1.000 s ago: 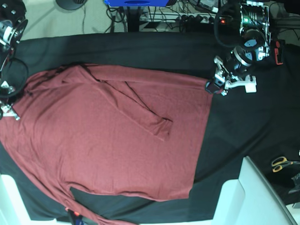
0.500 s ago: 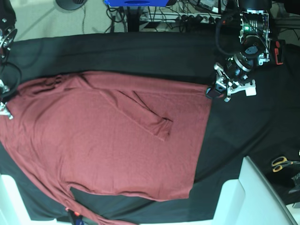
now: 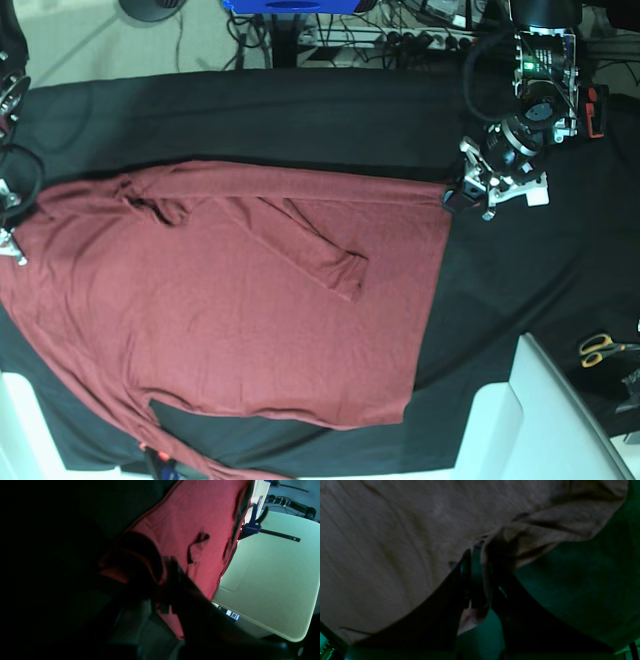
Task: Fold the T-shirt properly
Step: 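Hold the shirt stretched between both grippers at hem and collar corners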
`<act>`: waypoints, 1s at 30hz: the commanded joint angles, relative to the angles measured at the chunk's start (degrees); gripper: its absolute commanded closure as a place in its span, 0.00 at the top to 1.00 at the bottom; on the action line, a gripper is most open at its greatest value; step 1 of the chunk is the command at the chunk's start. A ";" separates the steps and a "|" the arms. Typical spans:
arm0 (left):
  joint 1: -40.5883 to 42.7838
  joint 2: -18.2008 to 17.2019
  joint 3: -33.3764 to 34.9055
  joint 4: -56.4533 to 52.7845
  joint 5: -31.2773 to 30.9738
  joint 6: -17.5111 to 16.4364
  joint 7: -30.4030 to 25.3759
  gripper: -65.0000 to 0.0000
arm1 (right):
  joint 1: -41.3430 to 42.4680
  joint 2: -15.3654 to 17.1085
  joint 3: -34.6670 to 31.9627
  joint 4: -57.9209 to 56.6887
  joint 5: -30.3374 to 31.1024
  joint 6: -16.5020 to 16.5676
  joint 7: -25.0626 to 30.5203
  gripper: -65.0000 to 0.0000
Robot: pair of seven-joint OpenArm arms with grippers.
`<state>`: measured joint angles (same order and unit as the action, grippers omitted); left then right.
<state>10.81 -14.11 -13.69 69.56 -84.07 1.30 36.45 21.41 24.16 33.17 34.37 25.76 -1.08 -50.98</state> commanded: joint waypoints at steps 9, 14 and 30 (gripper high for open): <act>-0.21 -2.64 -2.26 -1.21 -0.93 -0.64 -0.36 0.00 | 1.49 1.55 7.05 0.93 0.04 0.07 -2.69 0.00; -0.21 -2.64 -2.09 -0.59 -0.93 -0.64 -0.36 0.00 | 1.40 1.46 7.05 0.84 -0.04 0.07 -2.69 0.00; -0.83 -2.55 -1.56 3.36 -0.93 3.23 -0.27 0.00 | 2.81 1.55 2.48 0.75 -0.04 0.07 -2.43 0.00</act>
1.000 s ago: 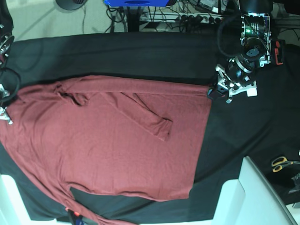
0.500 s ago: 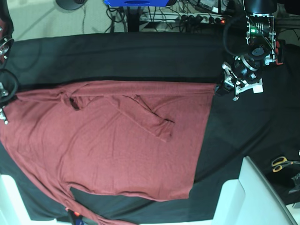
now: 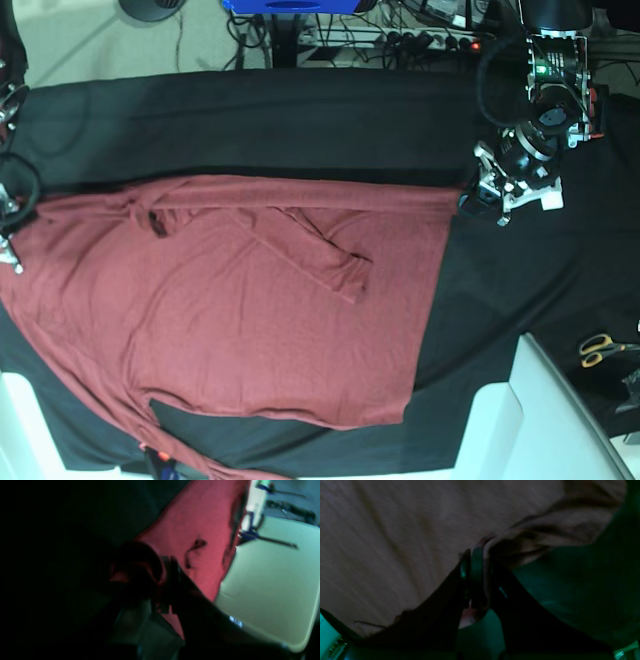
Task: Fold the T-shirt properly
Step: 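Hold the shirt stretched between both grippers at hem and collar corners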
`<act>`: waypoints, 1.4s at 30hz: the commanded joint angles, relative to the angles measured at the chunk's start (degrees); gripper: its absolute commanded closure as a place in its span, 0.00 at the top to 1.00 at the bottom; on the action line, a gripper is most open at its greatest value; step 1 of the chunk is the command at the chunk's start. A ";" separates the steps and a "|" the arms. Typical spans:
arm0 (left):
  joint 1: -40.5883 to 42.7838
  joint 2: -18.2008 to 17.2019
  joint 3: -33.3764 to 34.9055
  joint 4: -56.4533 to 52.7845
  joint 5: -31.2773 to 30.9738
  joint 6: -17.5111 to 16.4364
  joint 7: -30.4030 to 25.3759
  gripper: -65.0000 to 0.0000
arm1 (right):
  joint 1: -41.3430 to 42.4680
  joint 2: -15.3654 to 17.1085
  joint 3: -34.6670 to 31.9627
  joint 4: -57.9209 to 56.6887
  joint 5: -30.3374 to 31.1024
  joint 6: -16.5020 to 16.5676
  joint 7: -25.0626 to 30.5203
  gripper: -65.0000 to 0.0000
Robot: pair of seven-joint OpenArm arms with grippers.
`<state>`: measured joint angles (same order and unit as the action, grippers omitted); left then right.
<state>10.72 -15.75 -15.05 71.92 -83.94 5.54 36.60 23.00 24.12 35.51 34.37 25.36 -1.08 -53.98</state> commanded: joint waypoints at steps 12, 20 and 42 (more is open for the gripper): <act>-3.73 -0.91 4.54 0.39 -1.06 0.39 -0.69 0.00 | 2.36 1.51 -4.08 0.66 0.35 0.07 0.66 0.00; -3.73 -0.91 4.02 -0.14 -1.06 0.39 -0.78 0.00 | 2.36 1.51 -4.08 0.84 0.35 0.07 0.74 0.25; -4.17 -0.21 4.02 -1.11 -1.06 0.39 -0.78 0.00 | 1.65 1.33 -3.64 1.28 0.70 0.42 12.53 0.61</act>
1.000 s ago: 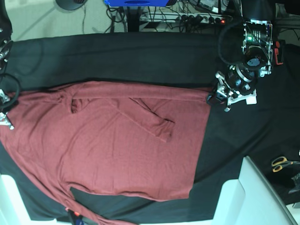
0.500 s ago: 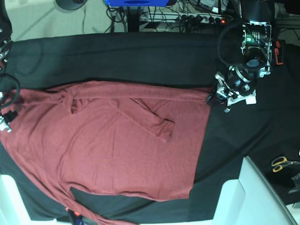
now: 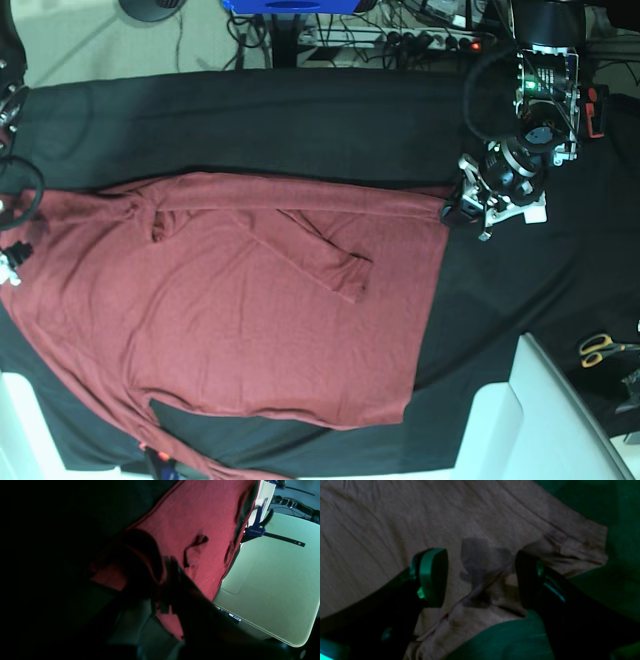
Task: Fold the T-shirt properly
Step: 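Hold the shirt stretched between both grippers at hem and collar corners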
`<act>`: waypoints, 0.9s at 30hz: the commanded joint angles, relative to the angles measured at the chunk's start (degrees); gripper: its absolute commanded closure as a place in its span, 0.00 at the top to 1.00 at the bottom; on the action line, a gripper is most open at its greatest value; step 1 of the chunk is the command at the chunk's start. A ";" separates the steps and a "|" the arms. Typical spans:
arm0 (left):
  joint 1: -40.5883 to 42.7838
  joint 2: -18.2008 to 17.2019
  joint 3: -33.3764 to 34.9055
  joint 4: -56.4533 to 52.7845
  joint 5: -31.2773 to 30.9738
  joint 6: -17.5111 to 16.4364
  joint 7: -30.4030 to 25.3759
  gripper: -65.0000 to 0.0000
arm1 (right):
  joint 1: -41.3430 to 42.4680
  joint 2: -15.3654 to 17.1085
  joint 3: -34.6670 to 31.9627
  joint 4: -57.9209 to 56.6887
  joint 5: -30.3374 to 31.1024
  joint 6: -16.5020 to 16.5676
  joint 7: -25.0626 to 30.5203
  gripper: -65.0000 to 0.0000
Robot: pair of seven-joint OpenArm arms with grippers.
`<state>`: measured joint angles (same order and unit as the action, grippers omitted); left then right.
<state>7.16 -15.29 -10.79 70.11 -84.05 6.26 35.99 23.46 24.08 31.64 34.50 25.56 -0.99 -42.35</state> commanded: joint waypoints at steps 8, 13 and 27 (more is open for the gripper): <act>-0.61 -0.84 -0.25 0.71 -0.95 -0.33 -0.16 0.00 | -10.94 -1.61 4.36 23.83 2.79 0.34 3.62 0.61; -0.61 -0.76 -0.25 0.79 -0.95 -0.33 -0.16 0.00 | -16.21 -5.48 12.27 32.53 7.19 0.25 -8.77 0.61; -0.61 -0.76 -0.25 1.15 -0.95 -0.33 -0.16 0.00 | -18.32 -11.11 15.00 29.63 13.16 2.71 -10.27 0.53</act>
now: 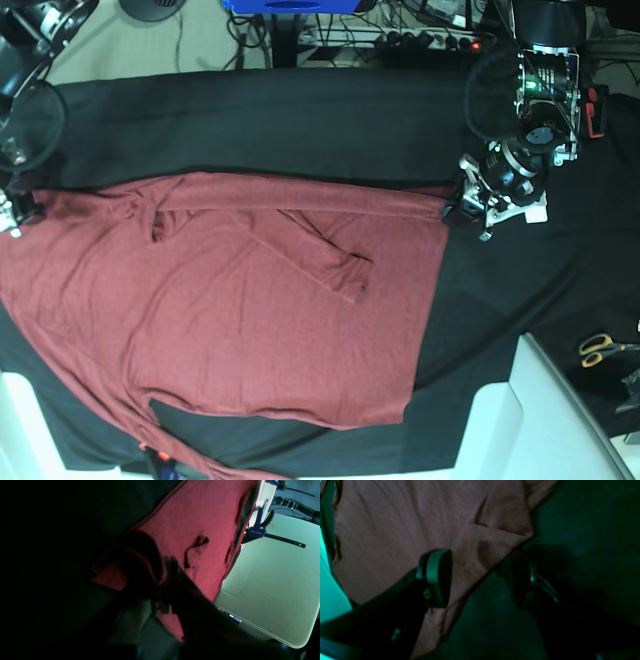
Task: Fold the T-shirt properly
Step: 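Hold the shirt stretched between both grippers at hem and collar corners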
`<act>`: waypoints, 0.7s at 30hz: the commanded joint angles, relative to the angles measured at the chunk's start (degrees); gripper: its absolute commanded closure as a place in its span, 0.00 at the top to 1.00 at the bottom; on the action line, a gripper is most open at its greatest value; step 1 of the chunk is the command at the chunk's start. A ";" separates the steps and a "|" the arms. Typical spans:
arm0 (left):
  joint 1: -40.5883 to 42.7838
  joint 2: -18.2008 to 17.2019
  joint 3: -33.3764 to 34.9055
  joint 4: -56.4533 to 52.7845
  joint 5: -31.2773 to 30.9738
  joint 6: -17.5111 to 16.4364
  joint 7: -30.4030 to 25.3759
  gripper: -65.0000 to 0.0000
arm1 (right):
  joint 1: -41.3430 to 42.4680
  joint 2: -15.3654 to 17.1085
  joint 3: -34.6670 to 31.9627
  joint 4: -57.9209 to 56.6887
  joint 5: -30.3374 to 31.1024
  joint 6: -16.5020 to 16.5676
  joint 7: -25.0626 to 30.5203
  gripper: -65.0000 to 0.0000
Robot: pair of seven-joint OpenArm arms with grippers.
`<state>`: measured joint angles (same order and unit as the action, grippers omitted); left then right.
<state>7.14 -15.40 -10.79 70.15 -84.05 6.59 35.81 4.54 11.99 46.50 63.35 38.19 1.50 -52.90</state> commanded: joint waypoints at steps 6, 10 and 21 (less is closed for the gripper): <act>-0.59 -0.73 -0.25 1.10 -0.95 -0.66 0.01 0.00 | 1.14 1.51 -0.04 -4.93 0.44 0.30 4.42 0.53; -0.59 -0.65 -0.25 1.10 -0.95 -0.66 0.01 0.00 | 1.05 2.03 -0.04 -4.93 0.44 0.39 4.68 0.53; -0.59 -0.65 -0.25 1.10 -0.95 -0.66 0.01 0.00 | 2.01 2.12 -0.13 -4.93 0.44 0.48 4.77 0.52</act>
<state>7.14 -15.42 -10.79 70.17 -84.05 6.66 35.81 5.45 12.82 46.39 57.71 38.13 1.50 -48.64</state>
